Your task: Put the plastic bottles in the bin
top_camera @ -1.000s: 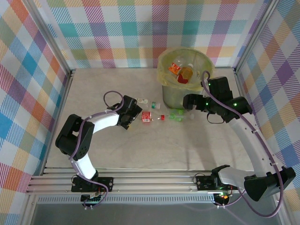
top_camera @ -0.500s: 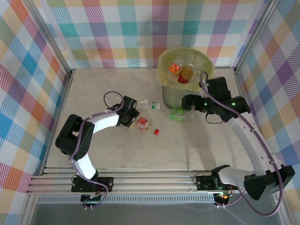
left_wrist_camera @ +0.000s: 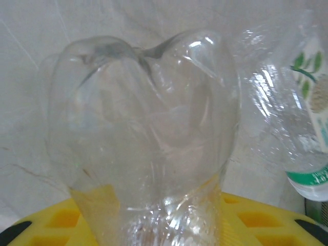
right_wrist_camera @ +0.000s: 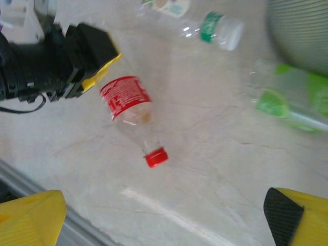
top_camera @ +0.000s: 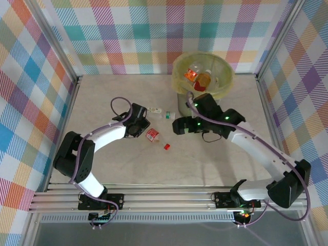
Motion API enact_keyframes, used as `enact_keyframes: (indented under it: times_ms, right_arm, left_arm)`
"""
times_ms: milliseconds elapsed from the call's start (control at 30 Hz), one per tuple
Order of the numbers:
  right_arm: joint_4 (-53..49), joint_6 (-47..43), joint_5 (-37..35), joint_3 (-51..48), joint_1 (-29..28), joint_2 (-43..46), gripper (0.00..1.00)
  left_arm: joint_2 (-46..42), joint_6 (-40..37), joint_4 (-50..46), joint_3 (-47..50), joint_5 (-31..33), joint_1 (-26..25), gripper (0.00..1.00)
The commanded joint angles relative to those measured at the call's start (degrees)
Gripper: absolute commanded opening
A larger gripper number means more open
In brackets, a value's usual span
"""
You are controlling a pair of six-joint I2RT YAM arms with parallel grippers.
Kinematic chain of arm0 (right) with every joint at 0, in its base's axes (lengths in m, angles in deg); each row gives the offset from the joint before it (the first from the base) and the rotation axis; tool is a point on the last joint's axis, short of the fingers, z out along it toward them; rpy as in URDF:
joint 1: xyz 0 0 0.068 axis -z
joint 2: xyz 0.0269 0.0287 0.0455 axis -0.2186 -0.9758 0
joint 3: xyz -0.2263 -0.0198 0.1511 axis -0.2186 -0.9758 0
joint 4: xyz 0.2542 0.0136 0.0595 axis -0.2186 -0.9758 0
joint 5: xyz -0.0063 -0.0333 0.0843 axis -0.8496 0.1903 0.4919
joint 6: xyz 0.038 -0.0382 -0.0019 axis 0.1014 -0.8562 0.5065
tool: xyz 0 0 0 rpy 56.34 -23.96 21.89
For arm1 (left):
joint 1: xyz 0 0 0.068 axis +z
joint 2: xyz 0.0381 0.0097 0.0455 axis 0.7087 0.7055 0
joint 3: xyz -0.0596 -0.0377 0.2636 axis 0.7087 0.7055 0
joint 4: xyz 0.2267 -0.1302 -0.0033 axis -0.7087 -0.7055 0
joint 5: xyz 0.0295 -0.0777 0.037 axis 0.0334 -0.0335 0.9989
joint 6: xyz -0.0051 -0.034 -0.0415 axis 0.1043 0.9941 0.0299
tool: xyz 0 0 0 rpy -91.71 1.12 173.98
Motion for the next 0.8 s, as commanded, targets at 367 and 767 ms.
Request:
enact_keyframes:
  times_ms: [367,767]
  right_arm:
    - [13.03,-0.02,7.1,4.22,-6.33,-14.8,1.0]
    - [15.14,-2.47,9.57,7.44,-7.05,-21.31,0.98]
  left_arm:
    - [-9.81,-6.11,-2.84,-4.11,-10.92,-0.47,0.45]
    - [-12.21,-6.23,-1.79,-4.75,-15.47,-0.42,0.45]
